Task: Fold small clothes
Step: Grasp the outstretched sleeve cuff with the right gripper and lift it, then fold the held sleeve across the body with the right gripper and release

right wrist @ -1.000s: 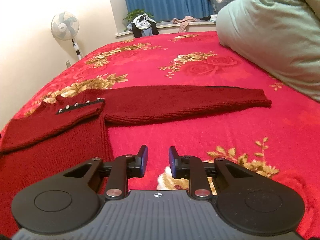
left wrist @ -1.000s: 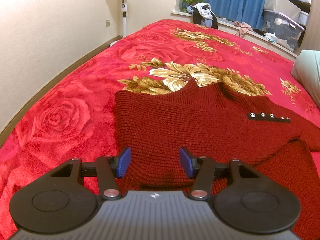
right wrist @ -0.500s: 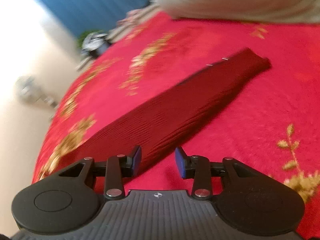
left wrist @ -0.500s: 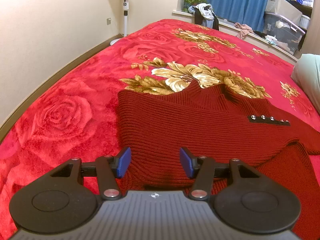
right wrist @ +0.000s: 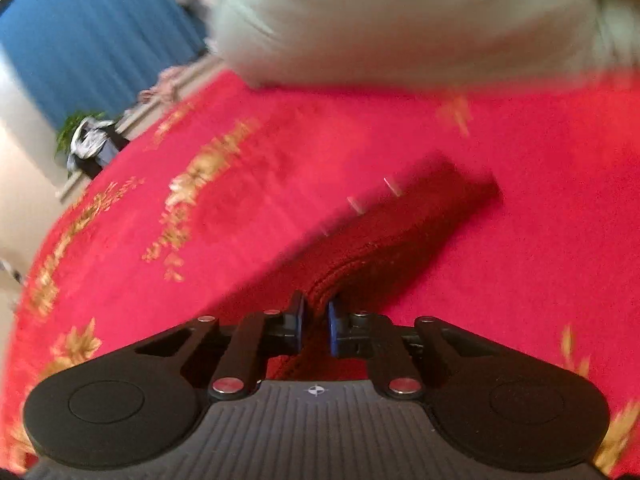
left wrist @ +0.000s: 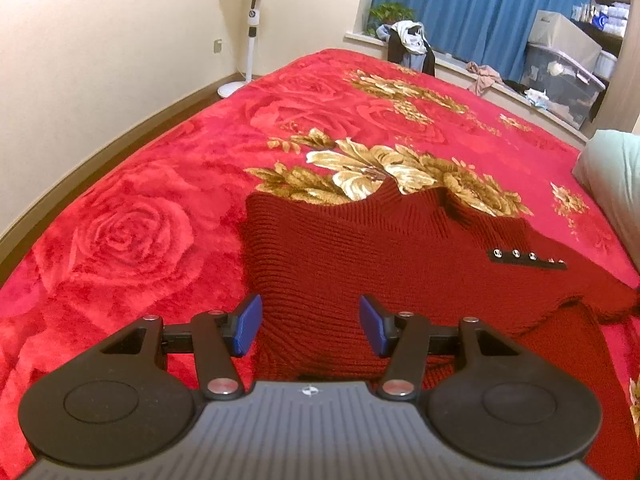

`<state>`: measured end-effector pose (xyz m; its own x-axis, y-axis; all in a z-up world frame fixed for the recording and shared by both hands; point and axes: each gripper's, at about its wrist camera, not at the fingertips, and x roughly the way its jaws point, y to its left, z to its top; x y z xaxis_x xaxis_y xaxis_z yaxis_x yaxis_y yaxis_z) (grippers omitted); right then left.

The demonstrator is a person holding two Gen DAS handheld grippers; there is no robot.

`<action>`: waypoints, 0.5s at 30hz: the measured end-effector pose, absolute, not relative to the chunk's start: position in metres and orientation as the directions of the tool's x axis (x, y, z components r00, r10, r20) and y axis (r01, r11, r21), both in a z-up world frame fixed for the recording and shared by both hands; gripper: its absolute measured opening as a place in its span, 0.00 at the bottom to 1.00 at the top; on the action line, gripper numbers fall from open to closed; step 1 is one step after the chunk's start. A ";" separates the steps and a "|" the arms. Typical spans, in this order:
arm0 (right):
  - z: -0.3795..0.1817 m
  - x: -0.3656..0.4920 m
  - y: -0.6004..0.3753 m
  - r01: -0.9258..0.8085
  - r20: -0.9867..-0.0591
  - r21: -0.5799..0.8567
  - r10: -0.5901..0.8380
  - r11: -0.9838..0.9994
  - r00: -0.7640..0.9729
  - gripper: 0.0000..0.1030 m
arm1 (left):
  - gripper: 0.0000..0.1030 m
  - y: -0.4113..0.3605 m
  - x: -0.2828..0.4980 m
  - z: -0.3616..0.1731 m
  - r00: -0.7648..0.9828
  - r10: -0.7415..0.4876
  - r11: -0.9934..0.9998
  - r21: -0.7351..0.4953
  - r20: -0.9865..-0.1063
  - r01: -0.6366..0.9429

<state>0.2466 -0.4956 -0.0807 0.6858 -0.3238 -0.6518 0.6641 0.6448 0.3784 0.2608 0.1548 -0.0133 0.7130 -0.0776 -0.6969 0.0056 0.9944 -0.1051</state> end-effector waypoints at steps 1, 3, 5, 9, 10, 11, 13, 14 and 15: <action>-0.066 0.257 -0.482 0.642 -0.624 0.335 -0.348 0.690 0.700 0.11 | 0.58 0.157 0.260 -0.013 0.714 -0.078 0.994 -0.108 -0.696 0.003; -0.034 0.271 -0.450 0.576 -0.548 0.306 -0.355 0.758 0.758 0.11 | 0.58 0.162 0.260 -0.013 0.714 -0.067 0.994 -0.110 -0.697 -0.013; 0.003 0.275 -0.397 0.432 -0.429 0.305 -0.282 0.849 0.858 0.11 | 0.58 0.167 0.261 -0.014 0.711 -0.057 0.993 -0.115 -0.700 -0.034; 0.042 0.252 -0.274 0.009 -0.231 0.277 0.057 0.961 0.971 0.11 | 0.58 0.179 0.264 -0.013 0.706 -0.052 0.986 -0.150 -0.707 -0.078; 0.041 0.246 -0.247 -0.098 -0.218 0.280 0.163 0.955 0.962 0.13 | 0.58 0.182 0.264 -0.013 0.709 -0.052 0.984 -0.156 -0.704 -0.084; 0.035 0.243 -0.221 -0.210 -0.243 0.306 0.289 0.929 0.926 0.19 | 0.58 0.183 0.264 -0.012 0.711 -0.048 0.984 -0.157 -0.702 -0.088; 0.011 0.249 -0.184 -0.353 -0.388 0.424 0.519 0.834 0.761 0.31 | 0.58 0.184 0.265 -0.013 0.709 -0.040 0.983 -0.157 -0.705 -0.100; -0.008 0.248 -0.169 -0.367 -0.464 0.472 0.580 0.801 0.670 0.31 | 0.58 0.185 0.265 -0.014 0.705 -0.041 0.981 -0.162 -0.708 -0.106; -0.018 0.242 -0.162 -0.359 -0.497 0.475 0.582 0.803 0.644 0.31 | 0.58 0.186 0.266 -0.015 0.703 -0.045 0.979 -0.171 -0.710 -0.110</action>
